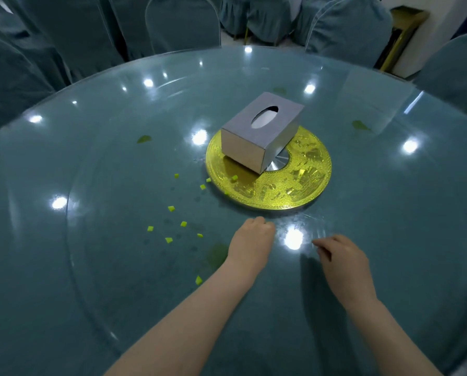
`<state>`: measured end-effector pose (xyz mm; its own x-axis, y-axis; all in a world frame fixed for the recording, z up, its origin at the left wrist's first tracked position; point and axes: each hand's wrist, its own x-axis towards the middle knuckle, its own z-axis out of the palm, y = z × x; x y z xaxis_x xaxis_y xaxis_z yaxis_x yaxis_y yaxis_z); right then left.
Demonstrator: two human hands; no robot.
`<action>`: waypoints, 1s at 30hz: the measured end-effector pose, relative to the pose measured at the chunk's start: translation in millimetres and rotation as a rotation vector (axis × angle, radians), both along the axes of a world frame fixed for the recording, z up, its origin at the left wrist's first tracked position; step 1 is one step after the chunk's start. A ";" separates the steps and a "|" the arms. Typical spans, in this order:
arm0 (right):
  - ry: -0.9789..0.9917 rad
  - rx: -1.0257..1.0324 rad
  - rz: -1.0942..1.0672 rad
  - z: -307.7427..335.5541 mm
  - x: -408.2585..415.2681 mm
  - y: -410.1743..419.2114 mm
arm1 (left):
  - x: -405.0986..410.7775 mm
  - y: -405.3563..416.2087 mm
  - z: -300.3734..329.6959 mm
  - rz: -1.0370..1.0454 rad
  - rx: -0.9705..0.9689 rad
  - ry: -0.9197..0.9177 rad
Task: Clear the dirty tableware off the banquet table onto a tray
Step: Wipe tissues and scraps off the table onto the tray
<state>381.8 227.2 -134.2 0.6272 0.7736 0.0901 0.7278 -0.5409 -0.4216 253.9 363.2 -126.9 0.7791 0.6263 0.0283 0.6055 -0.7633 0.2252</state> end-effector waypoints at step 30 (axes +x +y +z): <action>0.025 -0.153 0.362 2.1 -42.1 169.4 | -106.5 108.2 26.4 0.865 -1.172 -0.858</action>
<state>339.7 396.6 -132.1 0.3119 0.9485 -0.0556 0.8736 -0.3093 -0.3757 147.4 471.4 -100.5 0.2289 0.8194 -0.5255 0.1378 0.5071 0.8508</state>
